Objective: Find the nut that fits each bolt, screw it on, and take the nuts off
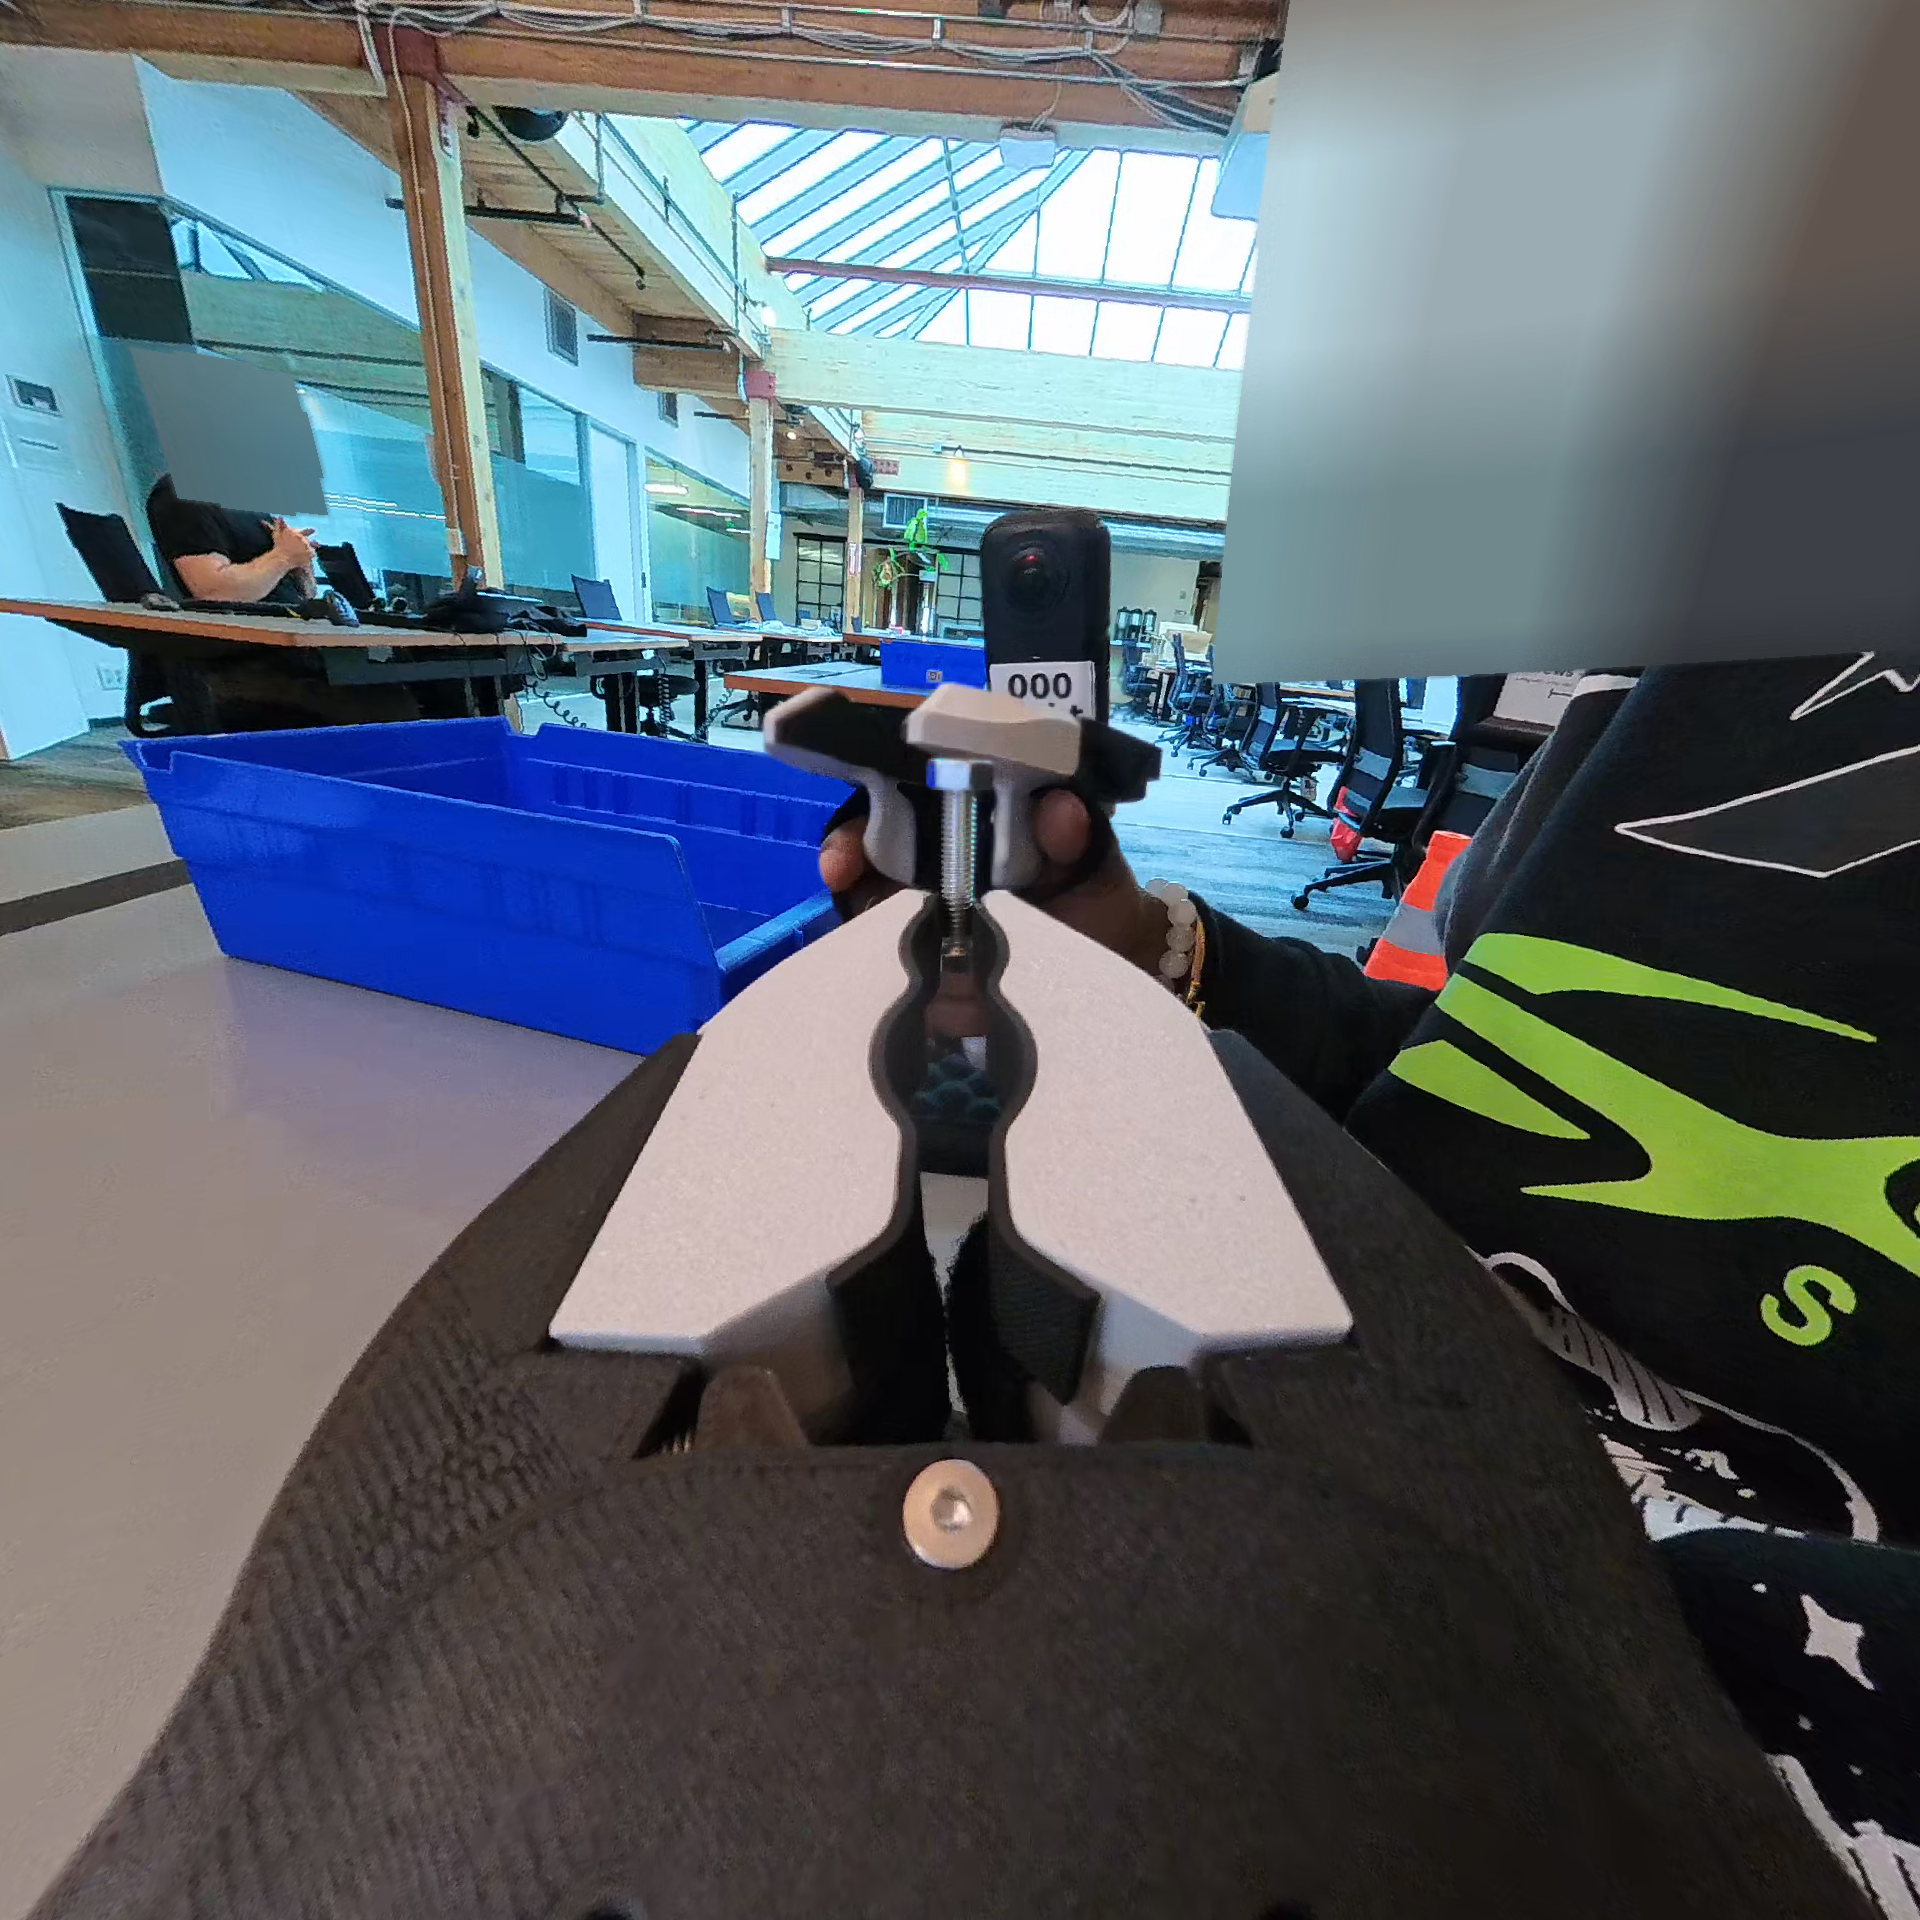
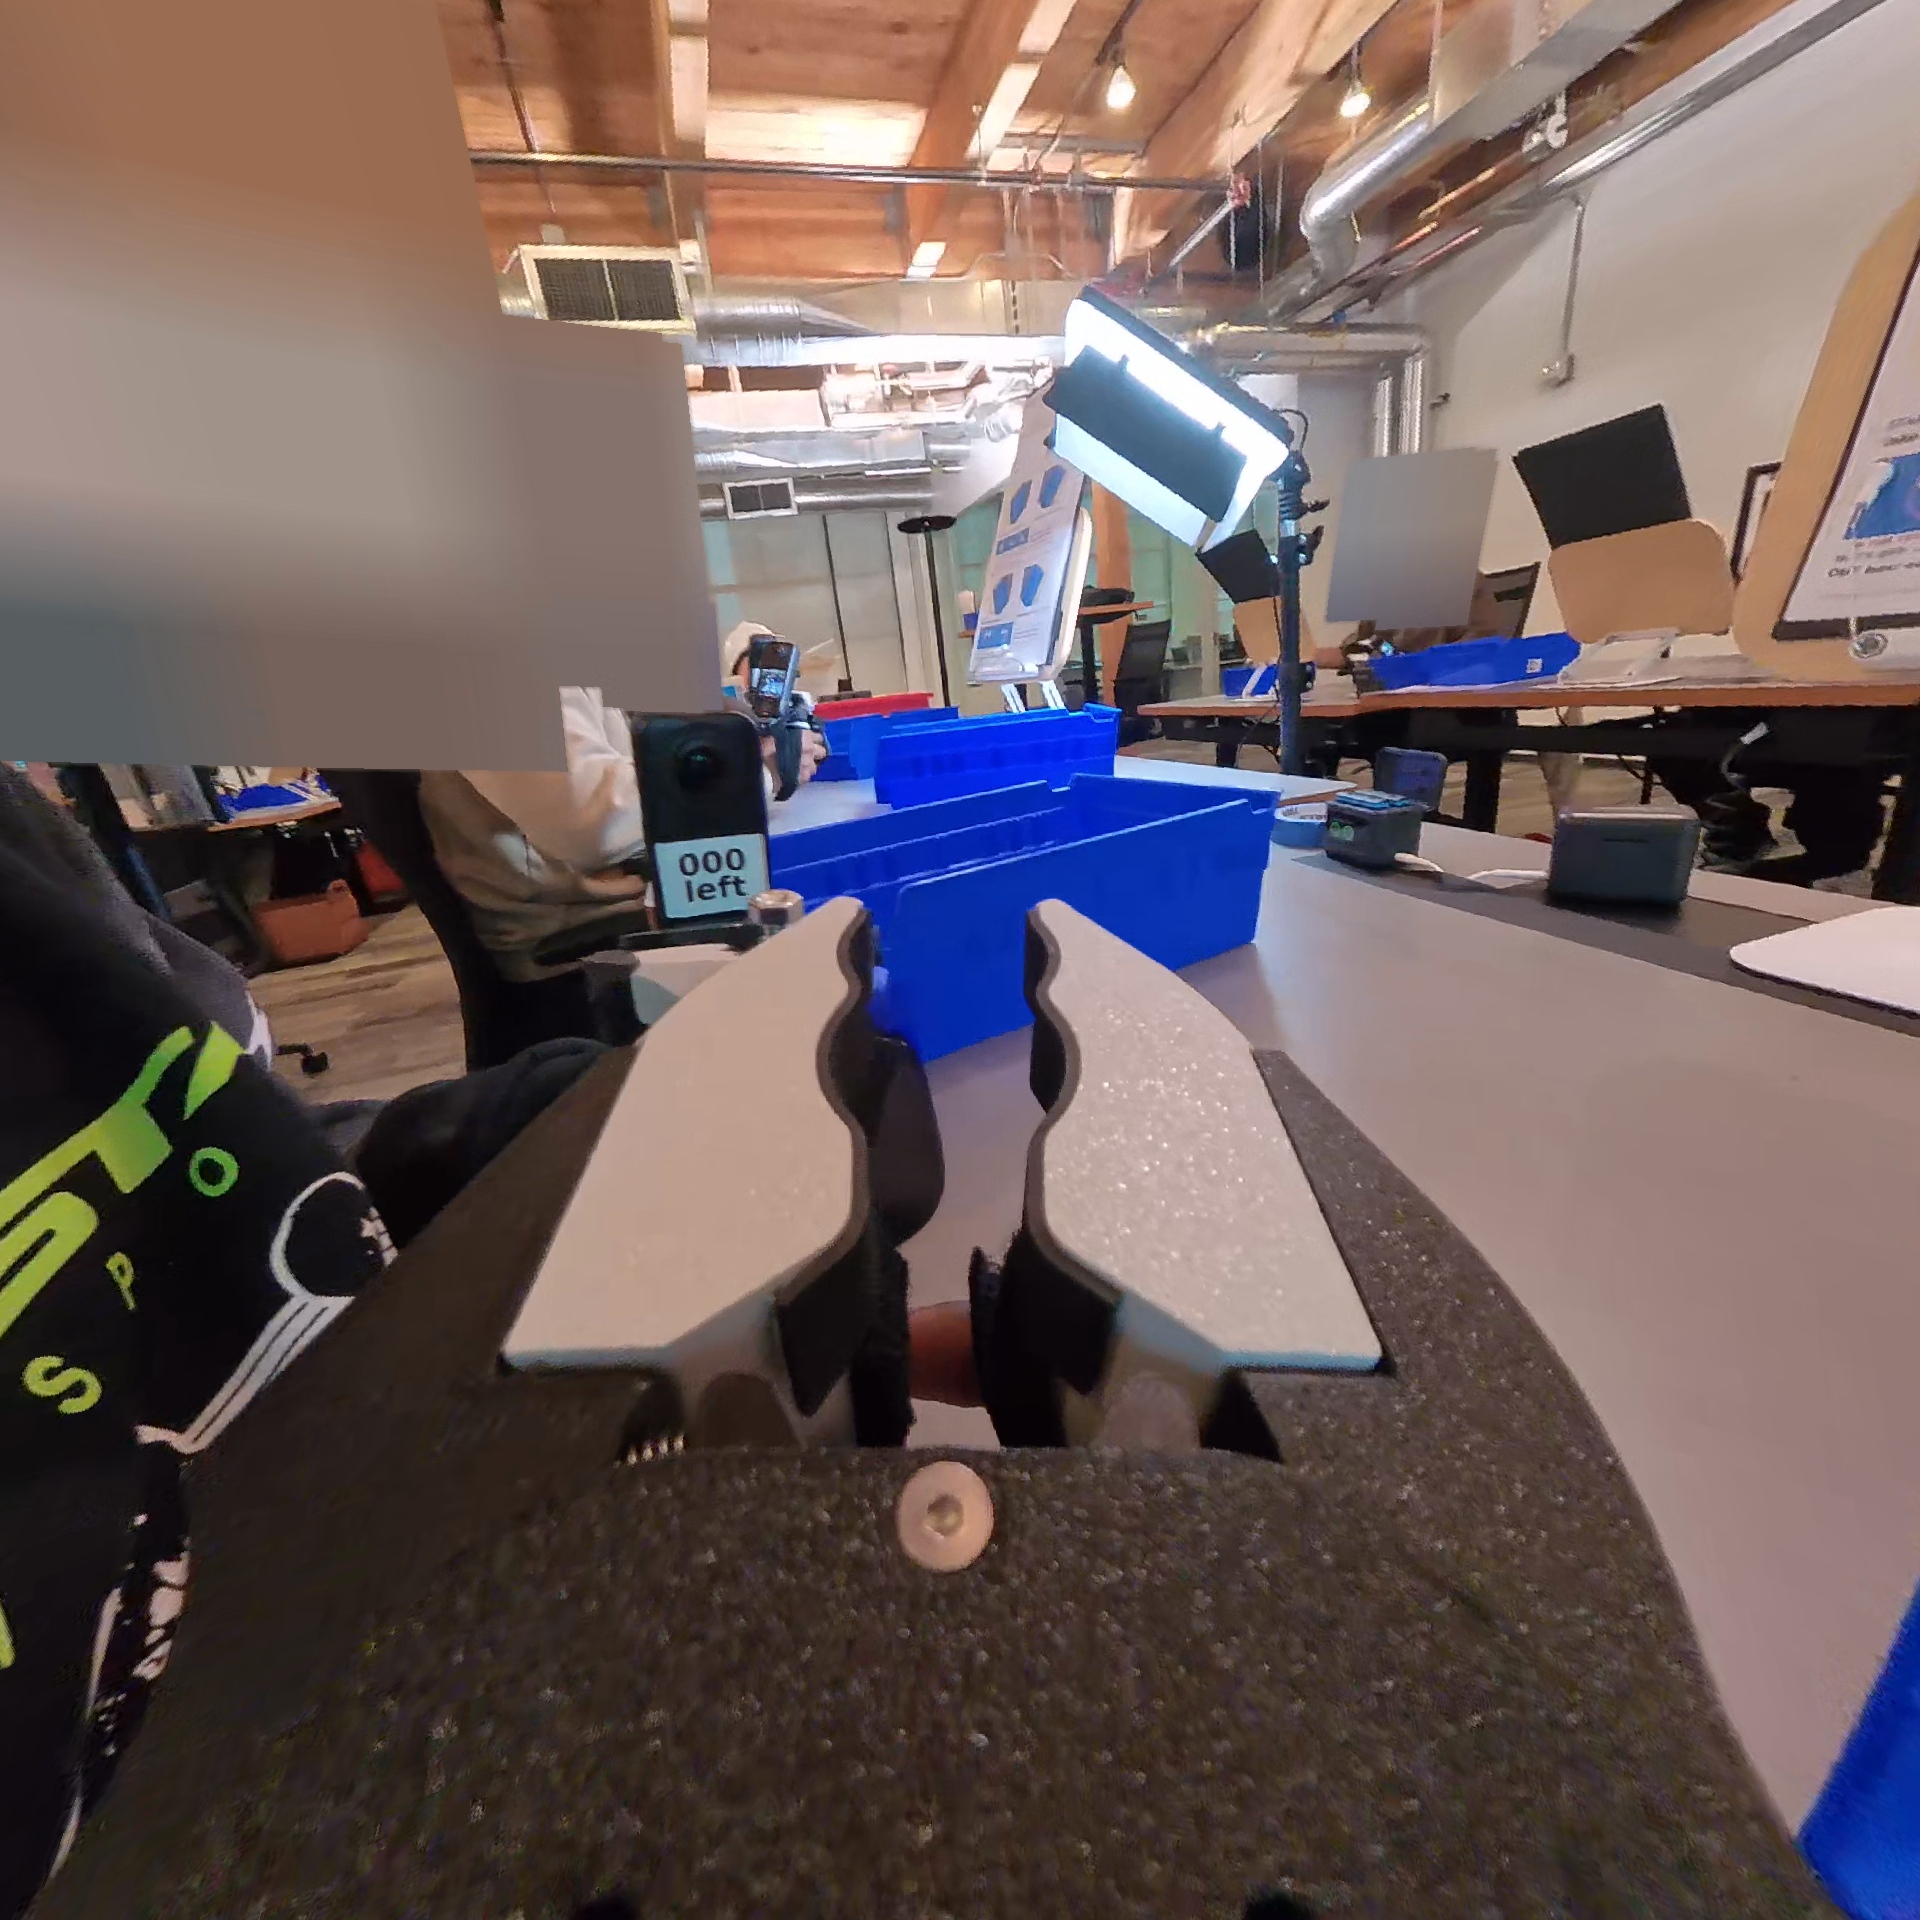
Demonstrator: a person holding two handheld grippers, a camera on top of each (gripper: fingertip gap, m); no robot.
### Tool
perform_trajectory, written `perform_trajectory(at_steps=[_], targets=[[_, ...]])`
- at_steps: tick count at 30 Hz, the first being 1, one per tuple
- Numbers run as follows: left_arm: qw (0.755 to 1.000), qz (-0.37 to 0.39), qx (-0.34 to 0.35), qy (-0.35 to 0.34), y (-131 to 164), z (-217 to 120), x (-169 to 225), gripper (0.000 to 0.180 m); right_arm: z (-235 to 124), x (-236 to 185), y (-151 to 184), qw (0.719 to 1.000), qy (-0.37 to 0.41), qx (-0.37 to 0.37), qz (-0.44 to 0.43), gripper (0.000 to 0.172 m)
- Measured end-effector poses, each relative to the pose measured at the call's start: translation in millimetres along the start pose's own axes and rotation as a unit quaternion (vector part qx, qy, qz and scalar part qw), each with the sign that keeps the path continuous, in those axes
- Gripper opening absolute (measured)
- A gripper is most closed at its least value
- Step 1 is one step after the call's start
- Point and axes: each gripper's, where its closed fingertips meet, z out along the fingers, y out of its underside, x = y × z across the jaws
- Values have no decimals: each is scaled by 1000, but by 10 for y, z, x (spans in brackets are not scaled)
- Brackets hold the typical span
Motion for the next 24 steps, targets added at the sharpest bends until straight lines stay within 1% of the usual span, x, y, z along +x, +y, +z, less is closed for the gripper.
perform_trajectory(at_steps=[5, 10, 15, 16, 18, 21, 24], targets=[[1000, 4, -6, -1, 16, 9, 5, 5, 179, -226, 47, 999, -48, -13, -4, 36], [1000, 5, -5, 0, 13, 8, 10, 5, 340, -300, 133, 998, -59, -32, -8, 38], [1000, 1, 0, -1, 1, 0, -1, 5, 179, -157, 111, 999, -36, -28, -3, 40], [1000, 2, 1, 2, -4, -1, 8, 5, 123, -83, 108, 999, -17, -27, -5, 33], [1000, 2, -1, 0, 1, 2, 3, 5, 27, -10, 87, 1000, 0, -24, -10, 32], [1000, 1, -2, 0, 6, 4, 1, 5, 3, -79, 7, 1000, -18, -12, -6, 29], [1000, 3, -4, -1, 10, 7, 1, 5, 84, -217, 22, 999, -46, -27, -12, 28]])
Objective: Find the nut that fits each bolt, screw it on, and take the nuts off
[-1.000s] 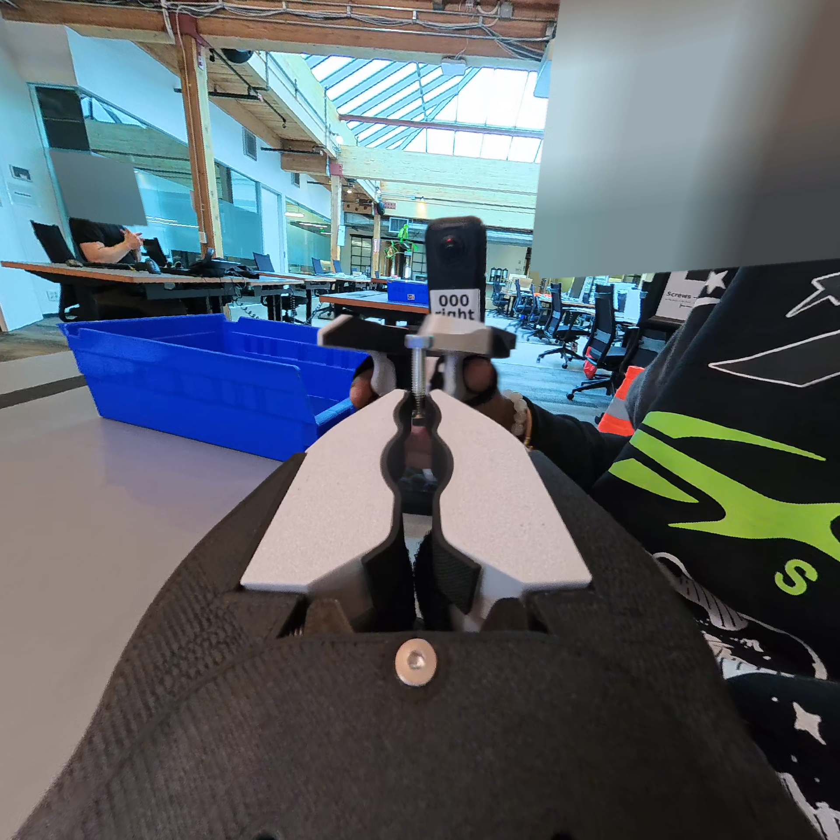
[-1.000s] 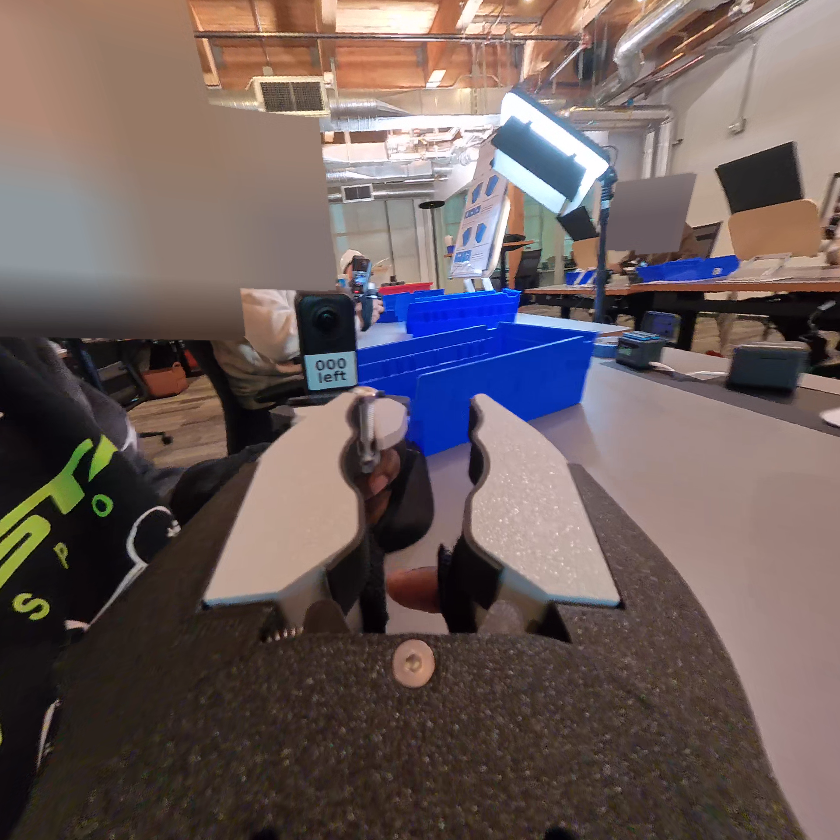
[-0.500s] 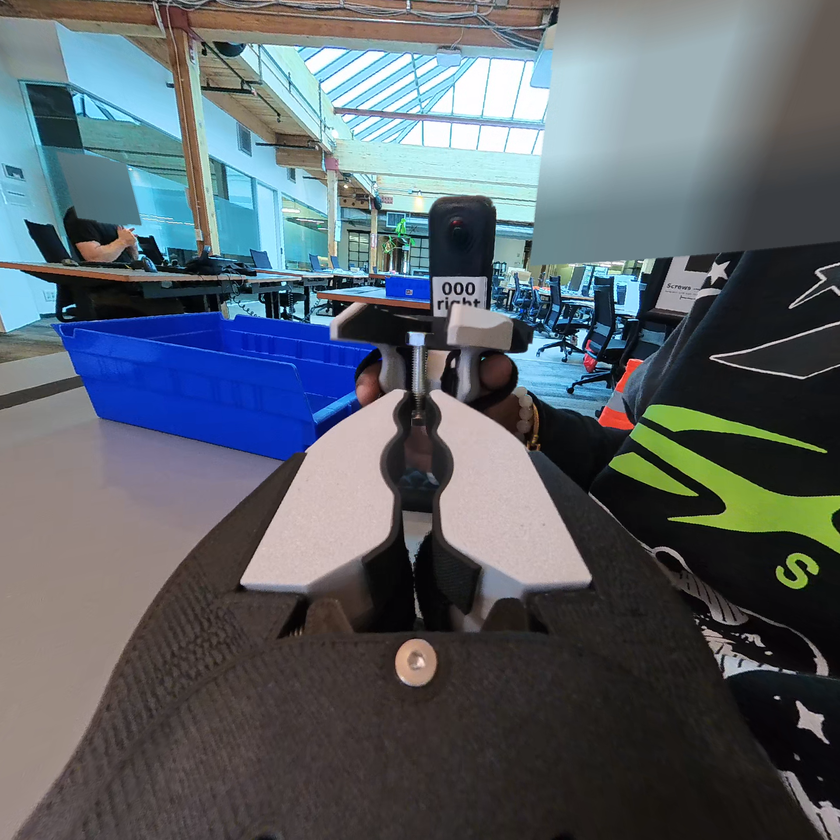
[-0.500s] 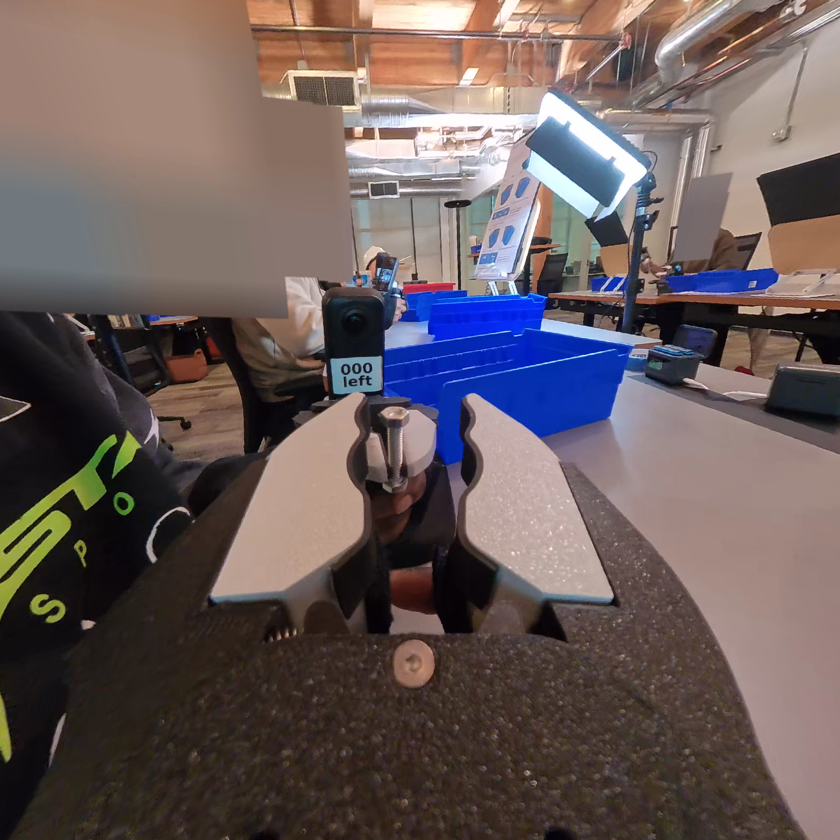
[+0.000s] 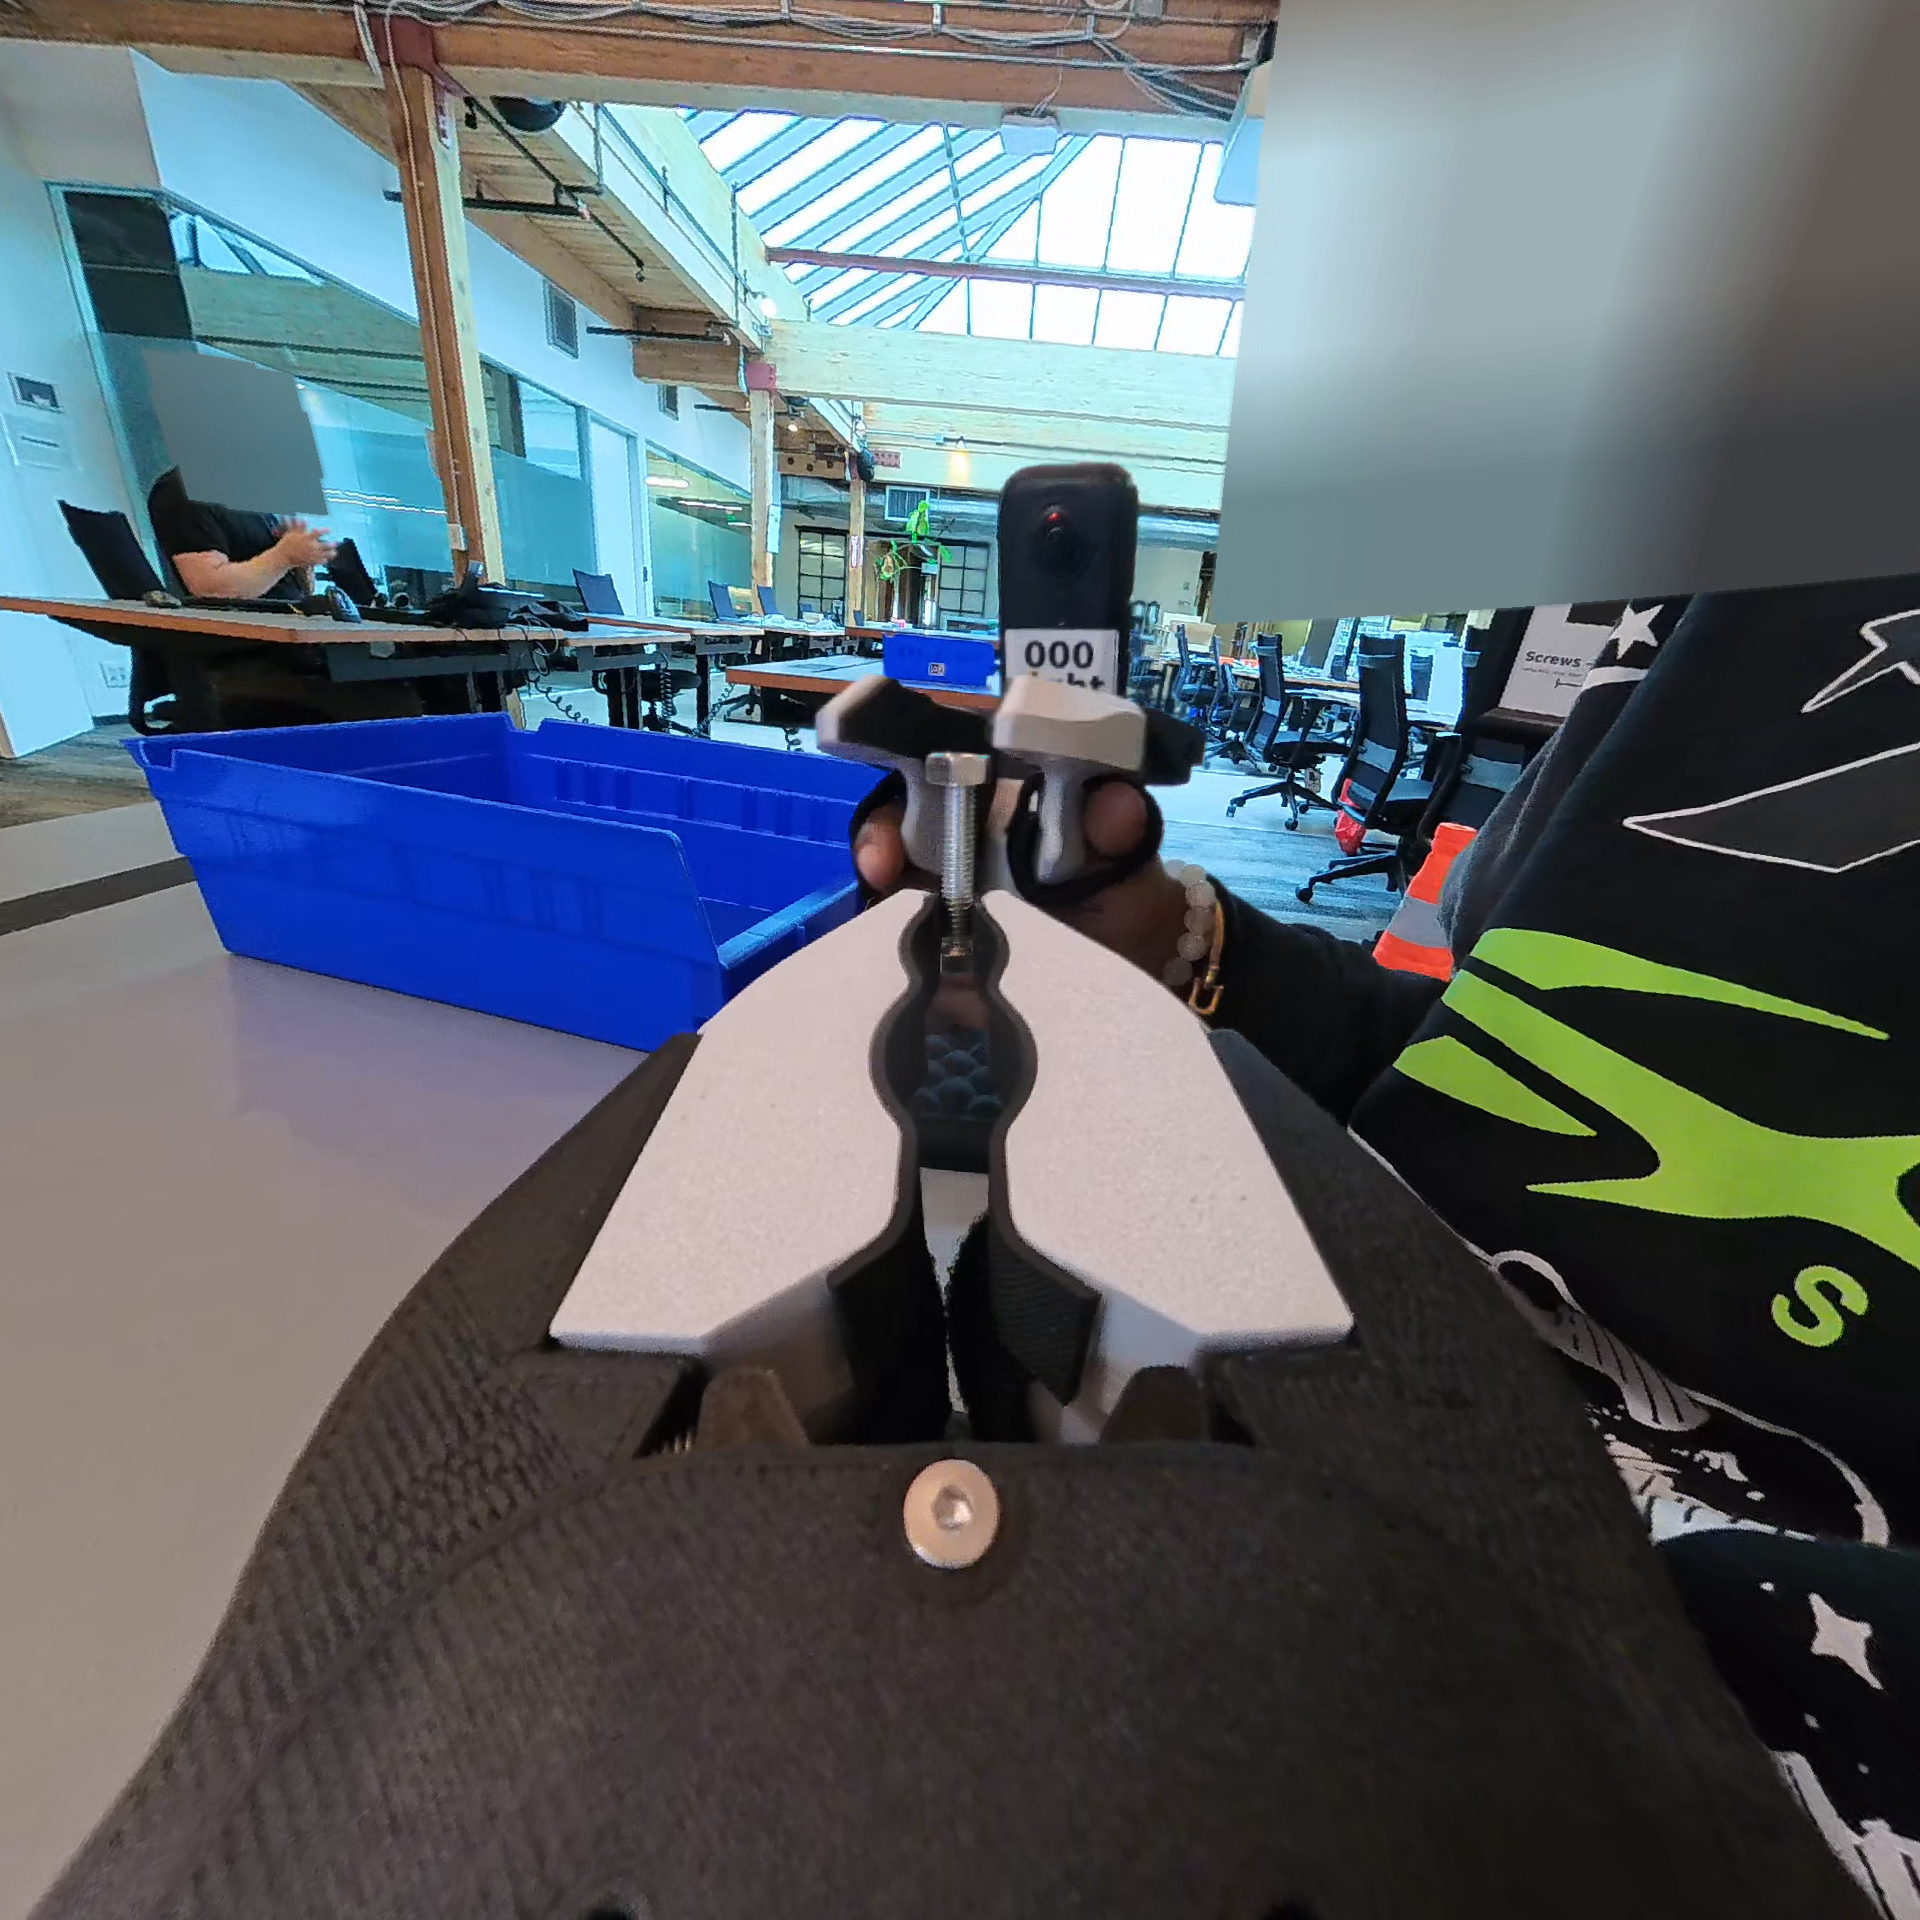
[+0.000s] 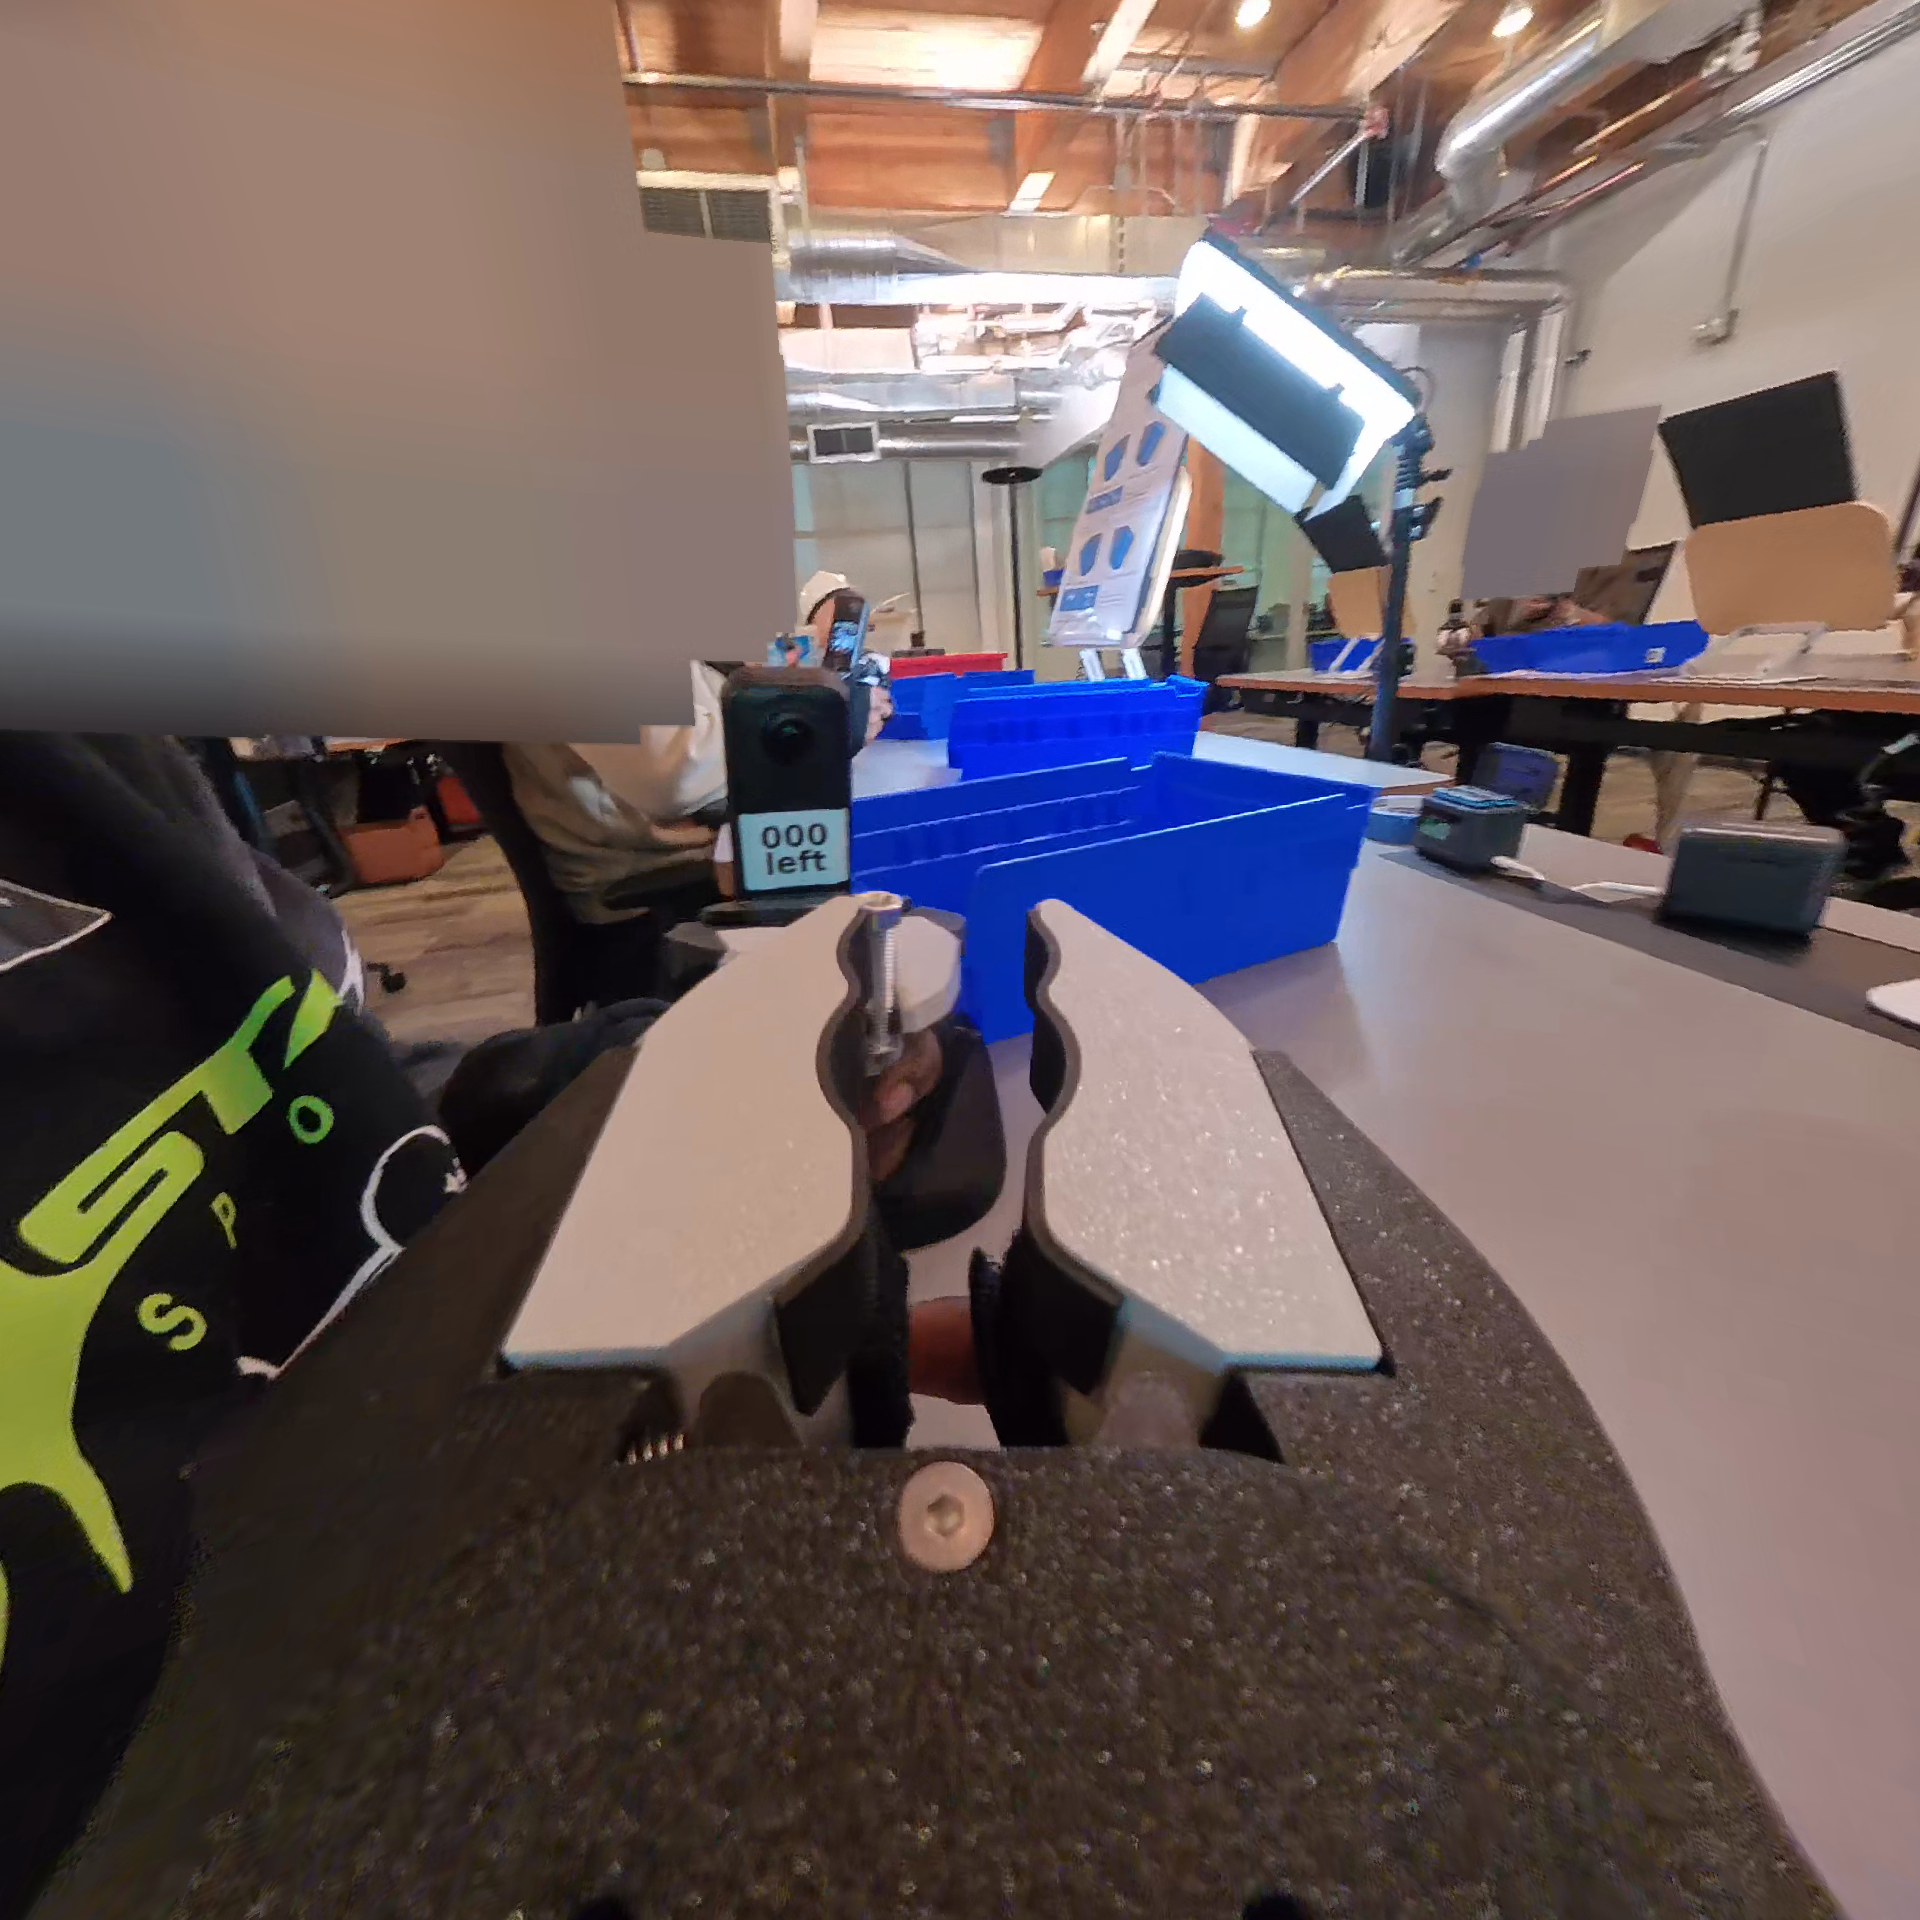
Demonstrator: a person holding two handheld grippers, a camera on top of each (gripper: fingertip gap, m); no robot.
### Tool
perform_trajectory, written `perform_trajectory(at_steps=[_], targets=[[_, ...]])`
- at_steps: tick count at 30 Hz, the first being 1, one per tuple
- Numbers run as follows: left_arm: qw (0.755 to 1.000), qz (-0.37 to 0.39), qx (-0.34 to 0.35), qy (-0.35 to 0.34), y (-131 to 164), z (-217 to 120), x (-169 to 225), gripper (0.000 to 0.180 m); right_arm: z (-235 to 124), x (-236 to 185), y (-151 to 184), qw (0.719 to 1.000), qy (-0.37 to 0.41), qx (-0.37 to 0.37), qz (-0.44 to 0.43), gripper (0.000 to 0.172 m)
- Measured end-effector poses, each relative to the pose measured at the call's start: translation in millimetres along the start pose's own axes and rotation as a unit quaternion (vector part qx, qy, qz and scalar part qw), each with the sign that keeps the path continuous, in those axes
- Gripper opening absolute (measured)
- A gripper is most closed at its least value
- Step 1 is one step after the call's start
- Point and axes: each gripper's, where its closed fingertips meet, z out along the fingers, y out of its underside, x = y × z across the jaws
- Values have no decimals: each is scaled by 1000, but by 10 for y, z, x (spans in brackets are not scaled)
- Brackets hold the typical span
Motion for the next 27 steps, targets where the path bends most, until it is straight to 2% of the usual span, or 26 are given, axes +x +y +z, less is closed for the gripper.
perform_trajectory(at_steps=[8, 16, 21, 25, 27], targets=[[1000, 3, -1, -1, 5, 1, 1, 5, 232, -113, 48, 1000, -14, -22, -5, 28], [1000, 2, -3, 2, 9, 3, 9, 5, 190, -148, 86, 998, -21, -47, -29, 10], [999, -1, -7, 47, 15, 6, 137, 5, 148, -278, 77, 995, -63, -48, -52, 10], [995, -32, -5, 99, 9, -7, 264, 5, 137, -398, 66, 992, -102, -37, -56, 10], [995, -35, -1, 96, -1, -11, 253, 5, 144, -390, 56, 993, -103, -31, -43, 10]])
